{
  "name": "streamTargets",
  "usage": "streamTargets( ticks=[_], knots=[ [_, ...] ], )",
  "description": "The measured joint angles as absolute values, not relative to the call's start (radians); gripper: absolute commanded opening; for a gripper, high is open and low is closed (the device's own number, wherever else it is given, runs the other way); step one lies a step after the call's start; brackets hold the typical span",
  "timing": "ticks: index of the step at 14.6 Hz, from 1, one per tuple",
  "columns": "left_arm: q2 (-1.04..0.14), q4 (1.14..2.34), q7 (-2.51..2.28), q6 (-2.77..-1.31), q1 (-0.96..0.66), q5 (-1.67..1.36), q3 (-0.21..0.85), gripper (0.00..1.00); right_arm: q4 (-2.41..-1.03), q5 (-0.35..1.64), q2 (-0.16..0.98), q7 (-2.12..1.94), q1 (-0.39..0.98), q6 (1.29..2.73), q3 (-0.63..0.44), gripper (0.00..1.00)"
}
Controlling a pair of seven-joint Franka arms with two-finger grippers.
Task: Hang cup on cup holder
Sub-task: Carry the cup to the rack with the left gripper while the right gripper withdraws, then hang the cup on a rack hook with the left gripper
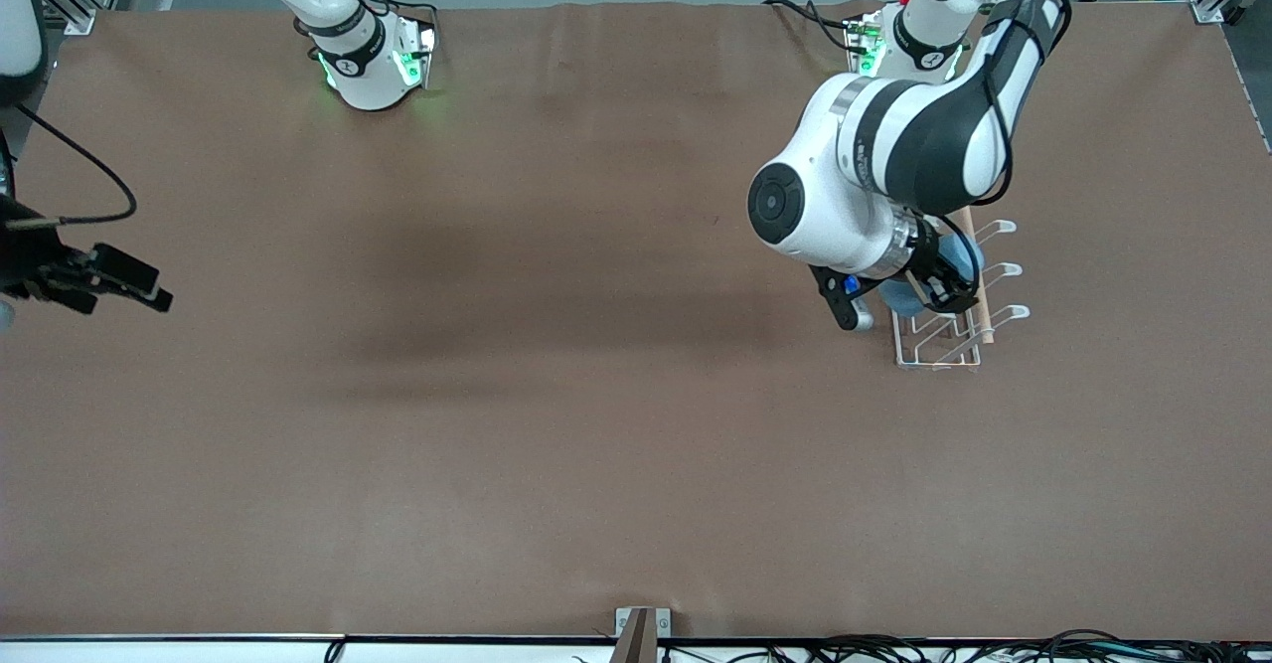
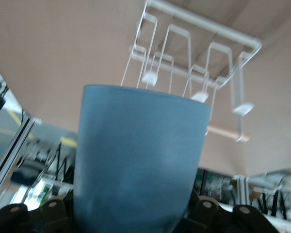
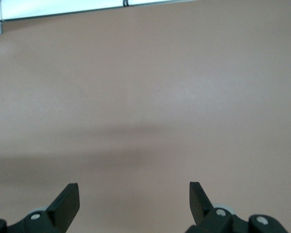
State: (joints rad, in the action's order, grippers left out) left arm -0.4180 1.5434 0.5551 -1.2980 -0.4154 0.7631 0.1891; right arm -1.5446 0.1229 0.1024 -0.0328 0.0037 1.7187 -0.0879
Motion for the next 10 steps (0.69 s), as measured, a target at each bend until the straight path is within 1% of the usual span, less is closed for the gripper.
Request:
streamTargets(
  ticks=[3,6,10],
  knots=[
    [-0.423,1.599,0.555,-1.289,-0.402,0.826,0.189,0.40,-1.541,0.055,0.023,-0.005,-0.028,1.616,-0.039,1.00],
    [-0.431,1.643,0.555,-1.289,-0.378,0.876,0.188,0.40,-1.547,0.037,-0.040,0.001,-0.034,1.556,-0.017,1.00],
    [-0.471,1.665,0.555,-1.289,-0.375,0.908,0.190,0.42,-1.561,0.035,-0.053,-0.005,-0.031,1.535,-0.022,1.00]
  ],
)
